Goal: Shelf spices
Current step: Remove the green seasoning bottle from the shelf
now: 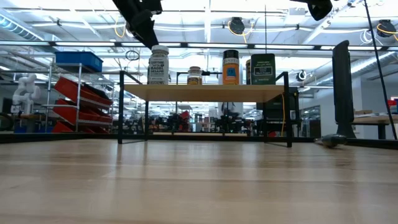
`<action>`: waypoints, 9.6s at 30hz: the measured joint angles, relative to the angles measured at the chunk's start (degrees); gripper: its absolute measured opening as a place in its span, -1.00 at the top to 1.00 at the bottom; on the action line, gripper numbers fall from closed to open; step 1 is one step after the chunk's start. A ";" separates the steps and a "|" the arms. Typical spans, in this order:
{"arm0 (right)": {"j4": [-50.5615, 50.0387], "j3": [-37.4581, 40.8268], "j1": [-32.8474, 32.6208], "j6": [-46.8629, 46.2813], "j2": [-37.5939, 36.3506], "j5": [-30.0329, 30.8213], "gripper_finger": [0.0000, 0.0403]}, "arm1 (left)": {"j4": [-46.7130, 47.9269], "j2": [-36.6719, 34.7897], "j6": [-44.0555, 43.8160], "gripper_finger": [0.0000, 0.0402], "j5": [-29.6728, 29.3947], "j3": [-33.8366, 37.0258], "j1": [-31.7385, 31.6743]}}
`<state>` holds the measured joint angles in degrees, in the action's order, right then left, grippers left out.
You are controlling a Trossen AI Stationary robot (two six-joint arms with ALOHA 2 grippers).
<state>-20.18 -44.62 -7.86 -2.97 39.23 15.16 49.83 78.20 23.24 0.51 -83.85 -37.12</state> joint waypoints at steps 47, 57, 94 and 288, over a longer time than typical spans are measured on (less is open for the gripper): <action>-2.44 -0.02 0.00 -0.89 0.02 0.00 1.00 | -1.29 2.37 -0.44 -0.76 -0.39 0.02 -0.99; -2.44 -0.02 0.01 -0.89 0.02 -0.01 1.00 | -2.68 2.70 -3.43 -0.76 -1.24 0.02 -1.24; -2.41 -0.02 0.00 -1.04 0.02 -0.26 1.00 | -2.68 7.36 -4.82 -0.66 4.87 0.02 -4.24; 42.22 0.00 -14.82 -23.36 46.94 -4.17 -0.04 | -11.77 9.07 -81.20 -0.18 -32.20 30.65 85.63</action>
<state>22.04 -44.62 -22.68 -26.33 86.17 10.98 38.06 87.27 -57.96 -31.69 -53.21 48.51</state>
